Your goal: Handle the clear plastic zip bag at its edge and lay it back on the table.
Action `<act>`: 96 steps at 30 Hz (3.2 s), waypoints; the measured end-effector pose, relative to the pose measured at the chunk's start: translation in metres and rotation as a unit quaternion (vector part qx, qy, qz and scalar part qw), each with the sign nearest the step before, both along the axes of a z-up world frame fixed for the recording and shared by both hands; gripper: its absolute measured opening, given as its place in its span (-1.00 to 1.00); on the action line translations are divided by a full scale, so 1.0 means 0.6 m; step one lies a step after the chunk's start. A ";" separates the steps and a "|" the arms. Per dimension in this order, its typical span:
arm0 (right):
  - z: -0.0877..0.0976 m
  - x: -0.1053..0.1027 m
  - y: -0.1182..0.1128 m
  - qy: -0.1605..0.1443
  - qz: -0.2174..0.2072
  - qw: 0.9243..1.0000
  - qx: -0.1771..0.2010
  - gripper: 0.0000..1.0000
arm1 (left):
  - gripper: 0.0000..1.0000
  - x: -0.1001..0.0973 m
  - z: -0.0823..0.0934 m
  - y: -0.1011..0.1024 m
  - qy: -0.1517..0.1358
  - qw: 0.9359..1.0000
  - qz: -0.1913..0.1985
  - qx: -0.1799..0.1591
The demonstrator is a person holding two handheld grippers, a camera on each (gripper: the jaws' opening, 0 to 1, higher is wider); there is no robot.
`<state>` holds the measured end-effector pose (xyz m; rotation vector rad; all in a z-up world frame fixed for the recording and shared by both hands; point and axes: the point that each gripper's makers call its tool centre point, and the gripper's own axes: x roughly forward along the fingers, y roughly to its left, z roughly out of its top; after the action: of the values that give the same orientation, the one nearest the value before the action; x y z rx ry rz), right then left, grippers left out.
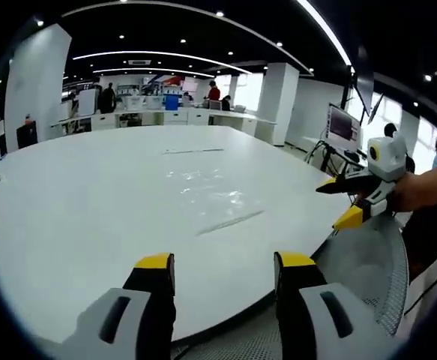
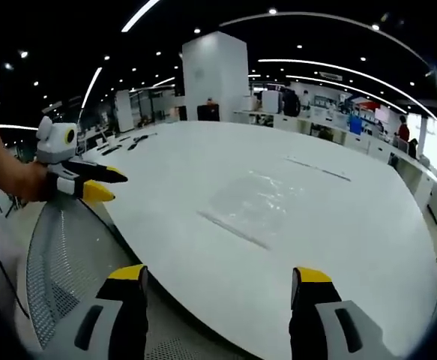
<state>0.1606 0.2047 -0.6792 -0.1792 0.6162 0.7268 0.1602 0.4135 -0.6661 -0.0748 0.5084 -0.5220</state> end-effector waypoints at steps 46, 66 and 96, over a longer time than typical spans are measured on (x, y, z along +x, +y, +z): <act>-0.034 -0.003 -0.009 0.023 0.008 0.999 -0.039 0.54 | 0.05 0.002 -0.001 -0.005 0.003 1.000 -0.011 -0.019; -0.035 -0.012 -0.002 0.035 0.012 0.998 -0.055 0.55 | 0.06 0.000 0.003 -0.009 0.000 1.000 -0.015 -0.021; -0.016 0.001 -0.004 0.006 0.009 1.000 -0.011 0.54 | 0.02 -0.002 -0.023 0.000 0.013 0.999 -0.019 0.037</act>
<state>0.1614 0.2024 -0.6885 -0.2013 0.6354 0.7395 0.1592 0.4133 -0.6799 -0.0014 0.5554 -0.5390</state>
